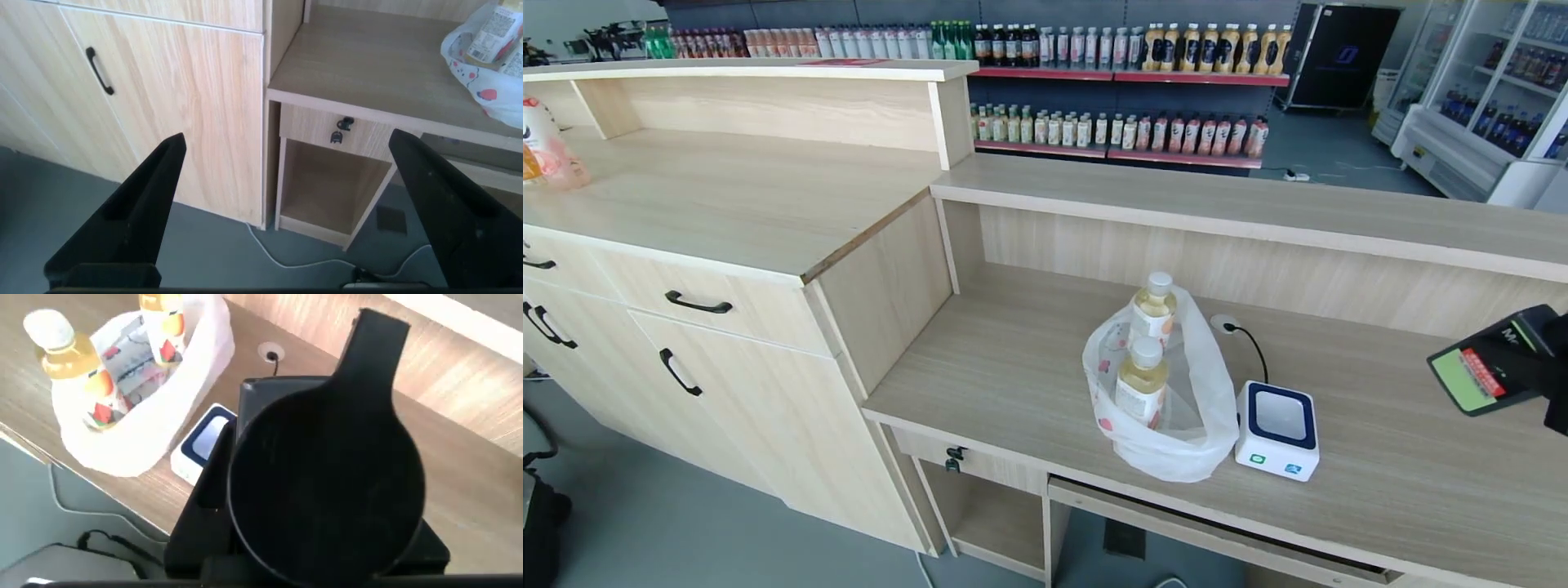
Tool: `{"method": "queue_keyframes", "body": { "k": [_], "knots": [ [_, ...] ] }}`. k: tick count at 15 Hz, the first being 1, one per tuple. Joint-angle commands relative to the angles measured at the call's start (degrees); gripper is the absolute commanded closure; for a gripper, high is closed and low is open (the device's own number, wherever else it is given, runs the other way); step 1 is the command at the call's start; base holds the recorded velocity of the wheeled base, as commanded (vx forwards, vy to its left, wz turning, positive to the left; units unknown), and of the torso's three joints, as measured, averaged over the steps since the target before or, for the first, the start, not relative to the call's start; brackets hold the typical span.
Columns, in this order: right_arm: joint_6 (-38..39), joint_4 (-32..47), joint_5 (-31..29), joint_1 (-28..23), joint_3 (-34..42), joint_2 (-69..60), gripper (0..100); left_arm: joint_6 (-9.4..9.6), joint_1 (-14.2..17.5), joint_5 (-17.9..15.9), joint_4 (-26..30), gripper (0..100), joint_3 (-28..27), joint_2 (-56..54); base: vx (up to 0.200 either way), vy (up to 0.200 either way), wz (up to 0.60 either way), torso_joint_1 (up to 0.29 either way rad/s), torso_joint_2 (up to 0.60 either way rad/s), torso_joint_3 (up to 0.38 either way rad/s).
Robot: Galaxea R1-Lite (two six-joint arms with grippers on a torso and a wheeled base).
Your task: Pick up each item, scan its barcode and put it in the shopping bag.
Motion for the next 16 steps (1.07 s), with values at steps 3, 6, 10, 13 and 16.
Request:
{"method": "queue_keyframes", "body": {
  "k": [3, 6, 10, 13, 16],
  "knots": [
    [18.4, 0.3, -0.8, -2.0, -4.3, 14.6, 100, 0.0, 0.0, 0.0, 0.0, 0, 0.0, 0.0, 0.0, 0.0, 0.0, 0.0, 0.0, 0.0],
    [22.8, 0.0, 0.9, -1.7, -8.6, 22.5, 100, 0.0, 0.0, 0.0, 0.0, 0, 0.0, 0.0, 0.0, 0.0, 0.0, 0.0, 0.0, 0.0],
    [23.0, -0.9, 12.3, 0.3, -10.8, 26.6, 100, 0.0, 0.0, 0.0, 0.0, 0, 0.0, 0.0, 0.0, 0.0, 0.0, 0.0, 0.0, 0.0],
    [20.1, -2.6, 12.9, 3.0, -11.0, 30.5, 100, 0.0, 0.0, 0.0, 0.0, 0, 0.0, 0.0, 0.0, 0.0, 0.0, 0.0, 0.0, 0.0],
    [17.3, -2.6, 12.9, 3.2, -11.2, 32.6, 100, 0.0, 0.0, 0.0, 0.0, 0, 0.0, 0.0, 0.0, 0.0, 0.0, 0.0, 0.0, 0.0]
  ]
}}
